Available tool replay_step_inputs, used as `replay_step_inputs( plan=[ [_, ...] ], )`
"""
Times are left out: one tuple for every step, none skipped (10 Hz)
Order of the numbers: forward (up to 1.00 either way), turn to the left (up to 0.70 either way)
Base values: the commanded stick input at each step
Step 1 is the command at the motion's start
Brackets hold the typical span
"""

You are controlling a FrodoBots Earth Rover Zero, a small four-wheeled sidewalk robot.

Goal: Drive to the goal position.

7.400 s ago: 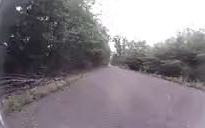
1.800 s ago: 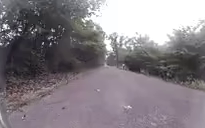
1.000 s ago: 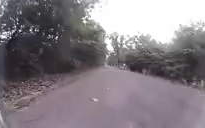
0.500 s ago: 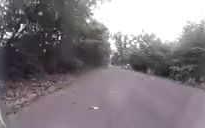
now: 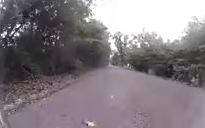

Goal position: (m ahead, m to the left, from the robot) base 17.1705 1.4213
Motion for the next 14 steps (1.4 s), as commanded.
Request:
replay_step_inputs(
  plan=[
    [0.70,0.00],
    [0.70,0.00],
    [0.70,0.00],
    [0.70,0.00],
    [0.70,0.00],
    [0.70,0.00],
    [0.70,0.00],
    [0.70,0.00],
    [0.70,0.00],
    [0.70,0.00],
    [0.70,0.00],
    [0.70,0.00],
    [0.70,0.00],
    [0.70,0.00]
  ],
)
